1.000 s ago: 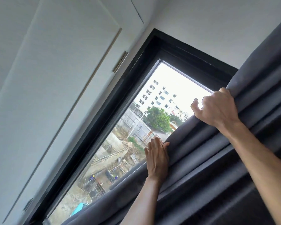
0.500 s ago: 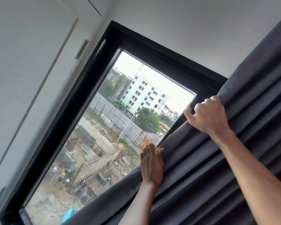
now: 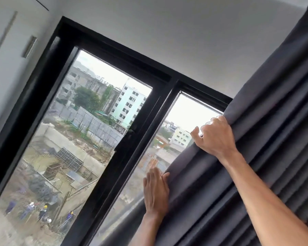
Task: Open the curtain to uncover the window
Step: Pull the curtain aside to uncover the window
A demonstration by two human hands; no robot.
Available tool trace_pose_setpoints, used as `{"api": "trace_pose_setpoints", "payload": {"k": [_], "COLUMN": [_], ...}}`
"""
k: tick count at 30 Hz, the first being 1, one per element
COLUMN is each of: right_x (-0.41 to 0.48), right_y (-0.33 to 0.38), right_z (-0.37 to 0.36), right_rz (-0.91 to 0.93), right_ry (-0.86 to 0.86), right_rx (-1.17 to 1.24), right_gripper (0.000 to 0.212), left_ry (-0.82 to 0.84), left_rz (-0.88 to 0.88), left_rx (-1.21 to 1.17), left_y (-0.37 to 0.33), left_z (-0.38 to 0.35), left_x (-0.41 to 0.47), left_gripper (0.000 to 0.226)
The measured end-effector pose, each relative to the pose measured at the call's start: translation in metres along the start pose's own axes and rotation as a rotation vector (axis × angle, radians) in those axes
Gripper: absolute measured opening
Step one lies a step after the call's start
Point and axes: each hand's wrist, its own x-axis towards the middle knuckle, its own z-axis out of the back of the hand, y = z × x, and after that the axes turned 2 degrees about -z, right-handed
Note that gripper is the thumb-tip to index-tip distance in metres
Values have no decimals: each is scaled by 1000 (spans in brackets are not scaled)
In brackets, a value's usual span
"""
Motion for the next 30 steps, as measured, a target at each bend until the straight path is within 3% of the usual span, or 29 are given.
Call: {"api": "trace_pose_setpoints", "payload": {"k": [3, 8, 15, 30], "right_x": [-29, -87, -157, -295], "right_y": [-32, -84, -147, -288], "right_z": [-5, -11, -13, -5], "right_rz": [-6, -24, -4, -21], "right_ry": [6, -26, -66, -98], "right_rx": [-16, -47, -86, -13], "right_gripper": [55, 47, 40, 34], "left_ry": [17, 79, 113, 149], "left_rz": [-11, -76, -50, 17], "left_rx": [4, -51, -142, -75], "left_y": [-20, -58, -114, -229], "left_z": [-28, -74, -125, -216], "left_x": [-19, -61, -133, -241], "left_gripper": [28, 55, 61, 37]}}
